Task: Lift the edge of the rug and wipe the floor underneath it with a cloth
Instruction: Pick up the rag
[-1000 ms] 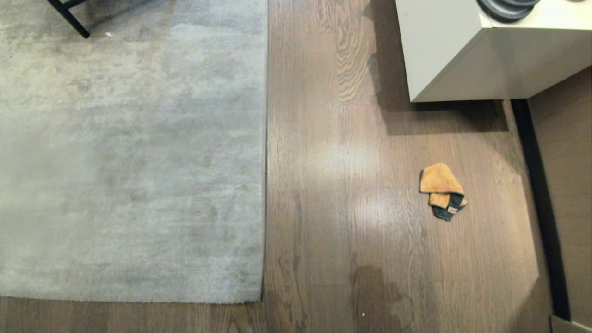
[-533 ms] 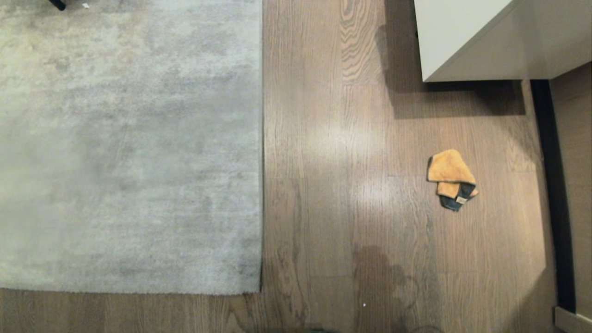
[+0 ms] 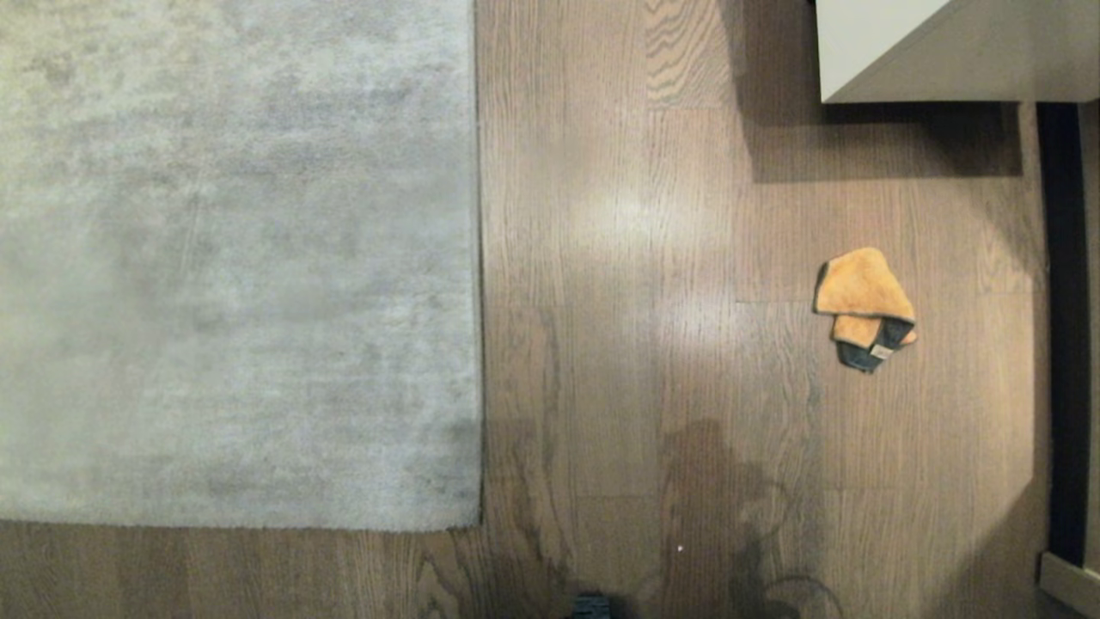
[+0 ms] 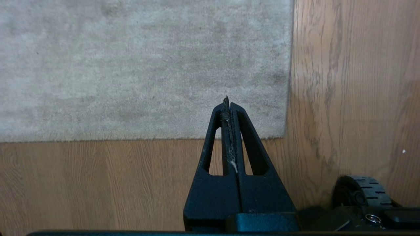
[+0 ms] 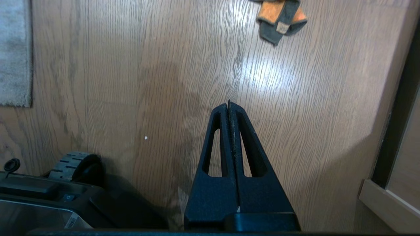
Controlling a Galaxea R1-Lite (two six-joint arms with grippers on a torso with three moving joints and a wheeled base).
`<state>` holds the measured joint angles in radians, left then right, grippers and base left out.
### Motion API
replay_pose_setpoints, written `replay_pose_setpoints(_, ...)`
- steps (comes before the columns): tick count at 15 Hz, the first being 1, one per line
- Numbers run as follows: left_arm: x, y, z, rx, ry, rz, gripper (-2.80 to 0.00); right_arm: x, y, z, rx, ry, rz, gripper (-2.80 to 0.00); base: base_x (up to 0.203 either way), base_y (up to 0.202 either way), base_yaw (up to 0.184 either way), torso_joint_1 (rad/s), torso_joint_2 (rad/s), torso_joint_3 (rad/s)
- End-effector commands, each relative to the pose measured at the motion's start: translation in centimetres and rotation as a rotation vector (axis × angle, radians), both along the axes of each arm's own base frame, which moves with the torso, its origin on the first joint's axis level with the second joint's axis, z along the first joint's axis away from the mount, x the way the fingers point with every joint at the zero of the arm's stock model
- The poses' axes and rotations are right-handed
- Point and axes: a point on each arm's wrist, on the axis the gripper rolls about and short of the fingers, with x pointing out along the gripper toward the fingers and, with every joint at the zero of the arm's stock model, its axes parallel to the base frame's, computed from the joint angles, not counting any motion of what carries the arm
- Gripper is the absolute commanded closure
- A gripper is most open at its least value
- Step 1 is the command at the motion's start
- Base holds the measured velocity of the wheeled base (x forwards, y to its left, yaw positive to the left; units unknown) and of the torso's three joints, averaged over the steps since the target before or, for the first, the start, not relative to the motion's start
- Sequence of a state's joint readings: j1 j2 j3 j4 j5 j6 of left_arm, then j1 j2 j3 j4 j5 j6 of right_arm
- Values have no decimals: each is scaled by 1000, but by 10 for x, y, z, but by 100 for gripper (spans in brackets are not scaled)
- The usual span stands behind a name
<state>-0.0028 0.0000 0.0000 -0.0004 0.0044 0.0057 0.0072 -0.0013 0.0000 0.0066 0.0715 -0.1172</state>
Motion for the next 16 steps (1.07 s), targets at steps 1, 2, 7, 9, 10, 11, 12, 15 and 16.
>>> replay_pose_setpoints(1,0,0,0,-1,0,0,0,0,0,0,-1,1,1,0,0,0,0,-1,3,-190)
replay_pose_setpoints(2,0,0,0,-1,-1,0,0,0,0,0,0,1,1,0,0,0,0,3,2,-202)
replay_pose_setpoints(7,0,0,0,-1,-1,1,0,0,0,0,-1,2,1,0,0,0,0,2,0,-199)
replay_pose_setpoints(9,0,0,0,-1,-1,1,0,0,0,0,-1,1,1,0,0,0,0,1,2,-197)
replay_pose_setpoints(10,0,0,0,-1,-1,1,0,0,0,0,-1,2,1,0,0,0,0,2,3,-198)
replay_pose_setpoints(11,0,0,0,-1,0,0,0,0,0,0,-1,1,1,0,0,0,0,-2,-2,-197)
replay_pose_setpoints(12,0,0,0,-1,-1,1,0,0,0,0,-1,1,1,0,0,0,0,5,5,-195)
replay_pose_setpoints(15,0,0,0,-1,-1,0,0,0,0,0,-1,1,1,0,0,0,0,3,5,-196)
replay_pose_setpoints(16,0,0,0,-1,-1,1,0,0,0,0,0,1,1,0,0,0,0,-2,2,-193)
